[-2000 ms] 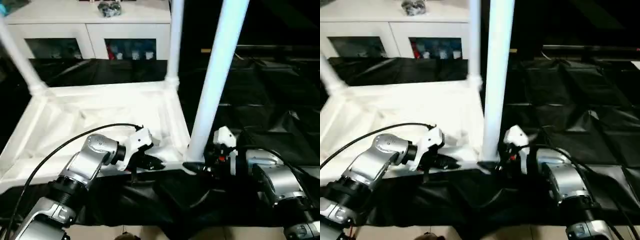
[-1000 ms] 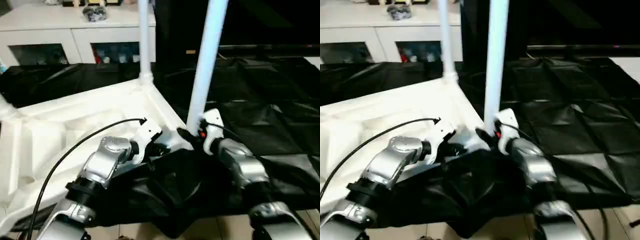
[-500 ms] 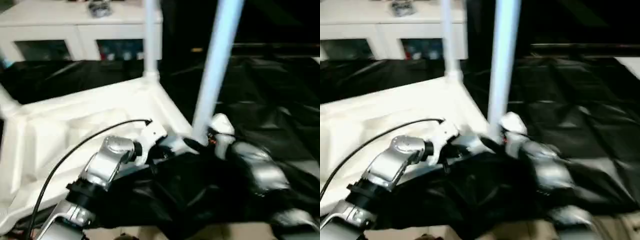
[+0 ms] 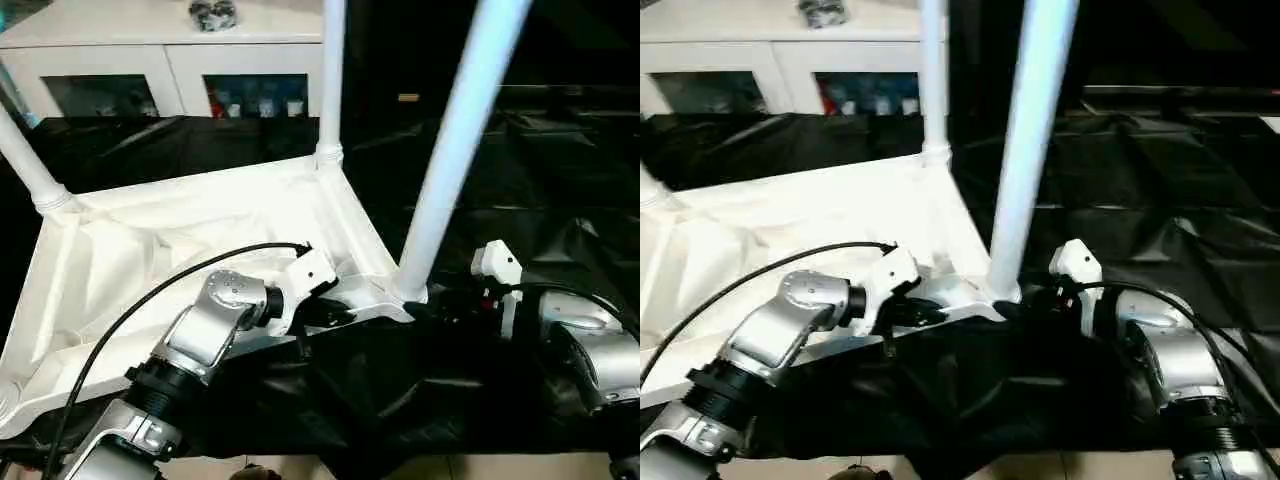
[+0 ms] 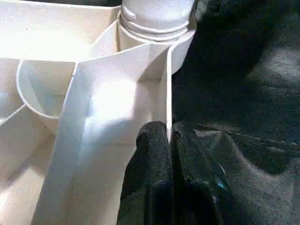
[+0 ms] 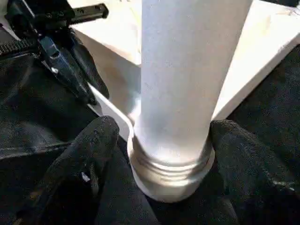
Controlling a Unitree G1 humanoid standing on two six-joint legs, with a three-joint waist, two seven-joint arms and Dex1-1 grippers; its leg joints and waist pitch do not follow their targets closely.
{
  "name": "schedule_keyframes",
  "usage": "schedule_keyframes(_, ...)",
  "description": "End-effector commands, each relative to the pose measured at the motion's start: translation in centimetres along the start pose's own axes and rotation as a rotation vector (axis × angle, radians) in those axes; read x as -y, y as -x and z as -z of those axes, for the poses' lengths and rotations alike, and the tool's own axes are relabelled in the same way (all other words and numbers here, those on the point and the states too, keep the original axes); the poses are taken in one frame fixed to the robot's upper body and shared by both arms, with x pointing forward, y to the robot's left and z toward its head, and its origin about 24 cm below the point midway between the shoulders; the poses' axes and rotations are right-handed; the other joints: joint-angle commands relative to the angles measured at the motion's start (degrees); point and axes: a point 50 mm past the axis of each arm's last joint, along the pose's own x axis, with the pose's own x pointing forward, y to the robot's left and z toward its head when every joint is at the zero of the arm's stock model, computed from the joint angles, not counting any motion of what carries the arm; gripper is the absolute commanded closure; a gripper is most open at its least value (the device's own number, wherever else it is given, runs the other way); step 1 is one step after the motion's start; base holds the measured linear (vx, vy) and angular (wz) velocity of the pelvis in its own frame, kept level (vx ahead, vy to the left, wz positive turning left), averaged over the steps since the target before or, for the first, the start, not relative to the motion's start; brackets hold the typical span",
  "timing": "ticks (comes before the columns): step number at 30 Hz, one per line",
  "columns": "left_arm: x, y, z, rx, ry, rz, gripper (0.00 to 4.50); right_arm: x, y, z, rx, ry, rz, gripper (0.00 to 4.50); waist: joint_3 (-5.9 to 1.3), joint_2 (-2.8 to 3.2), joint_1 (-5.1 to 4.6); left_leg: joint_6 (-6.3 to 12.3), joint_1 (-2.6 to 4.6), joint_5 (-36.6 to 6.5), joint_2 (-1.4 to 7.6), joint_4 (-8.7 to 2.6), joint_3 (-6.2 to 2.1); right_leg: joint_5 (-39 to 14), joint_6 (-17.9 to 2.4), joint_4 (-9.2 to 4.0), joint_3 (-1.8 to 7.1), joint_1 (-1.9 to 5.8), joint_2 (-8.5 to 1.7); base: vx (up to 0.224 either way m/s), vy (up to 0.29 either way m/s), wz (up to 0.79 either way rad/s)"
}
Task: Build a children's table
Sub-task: Rotate leg to tighten
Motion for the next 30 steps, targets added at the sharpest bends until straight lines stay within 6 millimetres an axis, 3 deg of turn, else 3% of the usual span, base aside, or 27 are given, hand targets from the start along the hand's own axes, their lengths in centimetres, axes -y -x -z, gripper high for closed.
schedule_keyframes(1,0.3,0.1,-1.8,0.084,-0.057,0.03,4.5,-0.4,-1.0,-0.6,0.016,0.033,-0.027,1.08,-3.47,-1.06,-0.3,3.85,1.61,-14.4,3.03,-4.0,-1.35,-16.1,-12.2,-3.89,1.53,2.06,-2.76,0.0,0.0,0.0)
schedule_keyframes(3,0.3,0.1,-1.8,0.084,-0.059,0.033,4.5,-0.3,-1.5,-0.8,0.026,0.044,-0.006,1.08,-3.57,-1.29,-0.37,3.85,1.48,-13.5,2.99,-3.97,-1.35,-14.8,-12.3,-3.72,1.49,2.11,-2.74,0.0,0.0,0.0)
schedule_keyframes(8,0.3,0.1,-1.7,0.084,-0.061,0.037,4.5,0.2,-2.7,-0.6,-0.01,0.059,0.027,1.08,-3.71,-1.22,-0.37,3.99,1.49,-11.9,2.93,-3.75,-1.27,-12.6,-13.2,-3.36,1.47,2.12,-2.78,0.0,0.0,0.0)
schedule_keyframes(12,0.3,0.2,-1.6,0.08,-0.06,0.036,4.5,0.0,-3.2,-0.2,-0.036,0.04,-0.012,1.08,-3.93,-1.12,-0.14,5.18,1.43,-9.6,2.91,-3.44,-1.22,-8.8,-13.9,-2.8,1.47,2.35,-2.66,0.0,0.0,0.0)
schedule_keyframes(13,0.3,0.2,-1.6,0.079,-0.06,0.036,4.5,0.0,-3.2,-0.2,-0.04,0.042,-0.013,1.08,-3.9,-1.44,-0.16,5.54,1.37,-9.2,2.86,-3.4,-1.15,-8.3,-14.1,-2.82,1.45,2.39,-2.63,0.0,0.0,0.0)
schedule_keyframes(16,0.3,0.4,-1.6,0.076,-0.06,0.036,4.5,0.2,-3.5,0.2,-0.056,0.004,-0.015,1.33,-3.79,-1.24,-0.12,5.6,1.42,-9.8,2.87,-3.4,-1.18,-9.8,-14.1,-2.89,1.44,2.33,-2.72,0.0,0.0,0.0)
schedule_keyframes(20,0.2,0.5,-1.5,0.072,-0.06,0.034,4.5,0.4,-3.9,-0.2,-0.023,-0.015,-0.018,1.74,-3.69,-1.11,-0.2,4.17,1.49,-12.0,2.93,-3.57,-1.28,-12.8,-13.5,-3.08,1.46,2.22,-2.7,0.0,0.0,0.0)
schedule_keyframes(27,0.0,0.6,-1.3,0.071,-0.039,0.019,4.5,0.0,-4.4,0.2,-0.023,-0.038,-0.035,1.88,-3.72,-1.08,-0.23,3.62,1.49,-12.5,2.86,-3.53,-1.28,-12.3,-13.5,-3.01,1.52,2.22,-2.71,0.0,0.0,0.0)
schedule_keyframes(30,-0.7,0.5,-1.4,0.083,0.005,-0.043,4.5,0.2,-5.0,1.0,-0.032,-0.096,0.048,1.88,-3.63,-1.15,-0.47,3.23,1.4,-13.0,2.7,-3.56,-1.27,-13.6,-13.4,-3.12,1.5,2.12,-2.69,0.0,0.0,0.0)
